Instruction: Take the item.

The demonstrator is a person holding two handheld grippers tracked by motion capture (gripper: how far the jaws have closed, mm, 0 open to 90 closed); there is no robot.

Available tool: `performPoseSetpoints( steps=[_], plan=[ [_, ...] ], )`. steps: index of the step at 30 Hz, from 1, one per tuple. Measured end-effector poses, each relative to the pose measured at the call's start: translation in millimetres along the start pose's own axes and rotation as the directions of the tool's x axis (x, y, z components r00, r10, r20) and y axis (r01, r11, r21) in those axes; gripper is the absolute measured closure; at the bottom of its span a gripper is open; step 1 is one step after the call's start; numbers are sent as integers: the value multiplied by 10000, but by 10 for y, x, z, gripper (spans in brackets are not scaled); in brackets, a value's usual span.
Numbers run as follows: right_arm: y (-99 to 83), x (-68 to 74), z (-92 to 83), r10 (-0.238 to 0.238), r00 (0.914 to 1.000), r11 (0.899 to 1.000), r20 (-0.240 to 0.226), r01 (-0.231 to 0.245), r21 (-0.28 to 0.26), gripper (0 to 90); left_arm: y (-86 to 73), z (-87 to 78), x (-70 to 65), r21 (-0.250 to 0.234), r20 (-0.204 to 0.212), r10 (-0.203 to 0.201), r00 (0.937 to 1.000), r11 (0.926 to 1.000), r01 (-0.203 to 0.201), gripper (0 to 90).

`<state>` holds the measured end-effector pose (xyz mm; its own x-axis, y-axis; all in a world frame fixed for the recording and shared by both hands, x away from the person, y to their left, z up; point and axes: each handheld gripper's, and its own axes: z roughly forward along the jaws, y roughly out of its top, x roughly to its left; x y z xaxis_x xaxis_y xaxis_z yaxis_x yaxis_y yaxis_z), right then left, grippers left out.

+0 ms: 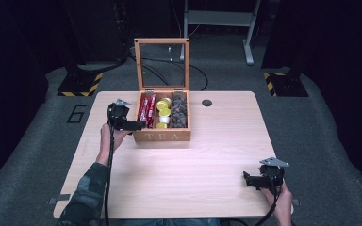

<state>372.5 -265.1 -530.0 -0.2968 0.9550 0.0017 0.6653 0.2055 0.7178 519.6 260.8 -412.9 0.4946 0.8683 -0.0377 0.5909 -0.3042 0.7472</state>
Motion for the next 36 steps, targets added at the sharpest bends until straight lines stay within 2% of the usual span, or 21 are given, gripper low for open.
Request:
performPoseSetpoints(
  steps=[6, 7, 8, 12, 17, 22, 24, 25, 26, 27, 30, 32, 35, 36],
  plan=[
    [0, 0, 0, 5, 10000, 10000, 1, -5, -3, 0, 105, 93, -20, -46, -60, 66, 10000, 10000, -66, 42],
    [0, 0, 0, -3, 10000, 10000, 0, 3, -1, 0, 120, 101, -18, 72, -80, 204, 9998, 9998, -204, 43],
    [0, 0, 0, 13, 10000, 10000, 0, -13, -7, 0, 131, 119, -28, 35, -73, 91, 9999, 10000, -91, 43],
    [0, 0, 0, -3, 10000, 10000, -3, 3, 0, 0, 159, 160, -33, 124, -44, 210, 9998, 9997, -210, 52],
    [0, 0, 0, 13, 10000, 10000, -1, -13, -7, 0, 222, 264, -1, 9, 74, 34, 10000, 10000, -34, 66],
    [0, 0, 0, 12, 10000, 10000, -1, -12, -6, 0, 267, 357, 32, 179, 88, -21, 10000, 9998, 20, 85],
    [0, 0, 0, 7, 10000, 10000, -2, -7, -2, 0, 279, 398, 46, 141, 81, -192, 9998, 9997, 190, 117],
    [0, 0, 0, 2, 10000, 10000, -3, -2, 0, 0, 289, 409, 59, 268, 106, -151, 9998, 9995, 149, 135],
    [0, 0, 0, 13, 10000, 10000, 0, -13, -9, 0, 292, 434, 56, 126, 9, -269, 9996, 9996, 269, 146],
    [0, 0, 0, -3, 10000, 10000, -2, 3, 2, 0, 299, 441, 62, 232, -92, -146, 9999, 9996, 148, 159],
    [0, 0, 0, -3, 10000, 10000, -4, 3, 0, 0, 292, 504, 54, 203, -211, -105, 9997, 9997, 110, 215],
    [0, 0, 0, 4, 10000, 10000, 0, -4, 1, 0, 287, 534, 63, 364, -180, 20, 9998, 9993, -13, 236],
    [0, 0, 0, -2, 10000, 10000, -2, 2, 4, 0, 282, 566, 66, 402, -284, 35, 9996, 9992, -23, 264],
    [0, 0, 0, -1, 10000, 10000, -2, 1, 2, 0, 280, 583, 70, 433, -350, 36, 9994, 9991, -21, 302]
  ],
)
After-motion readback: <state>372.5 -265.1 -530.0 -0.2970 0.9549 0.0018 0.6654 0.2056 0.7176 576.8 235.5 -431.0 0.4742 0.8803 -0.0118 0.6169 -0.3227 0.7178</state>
